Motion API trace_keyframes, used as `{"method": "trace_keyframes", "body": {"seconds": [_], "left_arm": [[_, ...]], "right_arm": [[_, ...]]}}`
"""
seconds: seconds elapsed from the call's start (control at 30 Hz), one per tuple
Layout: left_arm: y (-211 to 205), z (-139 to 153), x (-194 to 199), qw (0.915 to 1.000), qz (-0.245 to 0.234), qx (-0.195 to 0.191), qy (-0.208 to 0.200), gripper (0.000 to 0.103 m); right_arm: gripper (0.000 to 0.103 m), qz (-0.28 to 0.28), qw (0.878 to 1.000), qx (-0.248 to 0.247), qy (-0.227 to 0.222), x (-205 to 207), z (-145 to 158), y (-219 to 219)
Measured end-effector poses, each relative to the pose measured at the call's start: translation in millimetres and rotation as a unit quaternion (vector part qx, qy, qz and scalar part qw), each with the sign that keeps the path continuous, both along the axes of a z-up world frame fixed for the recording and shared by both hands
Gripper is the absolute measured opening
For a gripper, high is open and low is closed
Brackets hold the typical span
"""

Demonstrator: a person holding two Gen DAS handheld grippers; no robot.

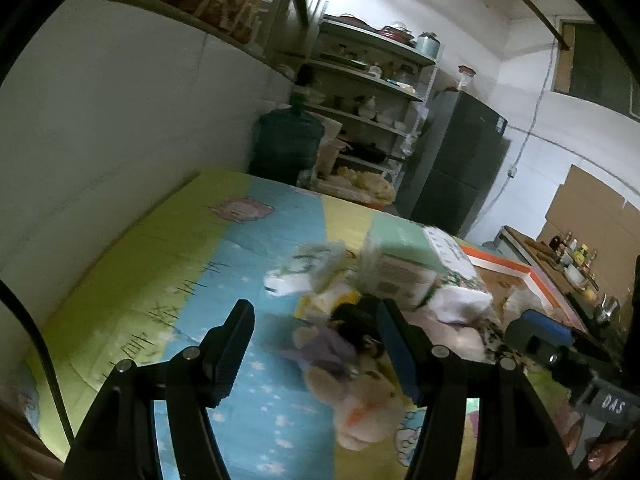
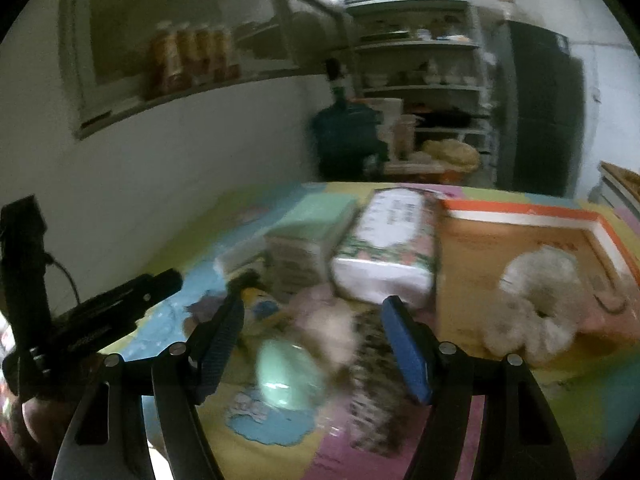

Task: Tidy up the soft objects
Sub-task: 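Grasp the clear green-printed bag with the left tool while the right tool grasps the yellow-white package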

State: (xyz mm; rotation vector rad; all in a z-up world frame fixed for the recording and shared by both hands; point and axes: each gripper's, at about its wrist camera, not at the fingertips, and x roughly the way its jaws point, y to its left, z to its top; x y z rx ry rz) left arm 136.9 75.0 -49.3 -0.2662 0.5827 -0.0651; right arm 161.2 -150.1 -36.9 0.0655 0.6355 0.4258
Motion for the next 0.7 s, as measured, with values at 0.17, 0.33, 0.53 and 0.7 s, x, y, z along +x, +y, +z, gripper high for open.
{"method": "trace_keyframes", "body": {"seconds": [0.17,0.33,0.53,0.7], "left_arm": [[19.9,-0.4,4.2,0.9998,0.022,-0.004,0.001,0.064],[33.8,-4.9,6.0,0.9995,0.031,-0.009,0.004,0.064],[47.7,-14.0,13.8,0.9991,0.035,-0.021,0.012,0.064],[52.9,-15.5,21.7,0.9991,0.028,-0.023,0.022,0.064]], "right_arm": [[0.073,0.097,0.995,-0.029,0.020,14.8,-6.8,42.0],[0.061,0.162,0.981,-0.098,0.035,35.2,-14.3,76.7],[0.056,0.191,0.967,-0.159,0.057,64.4,-25.3,99.7],[0.044,0.204,0.956,-0.190,0.091,80.3,-45.8,111.8]]}}
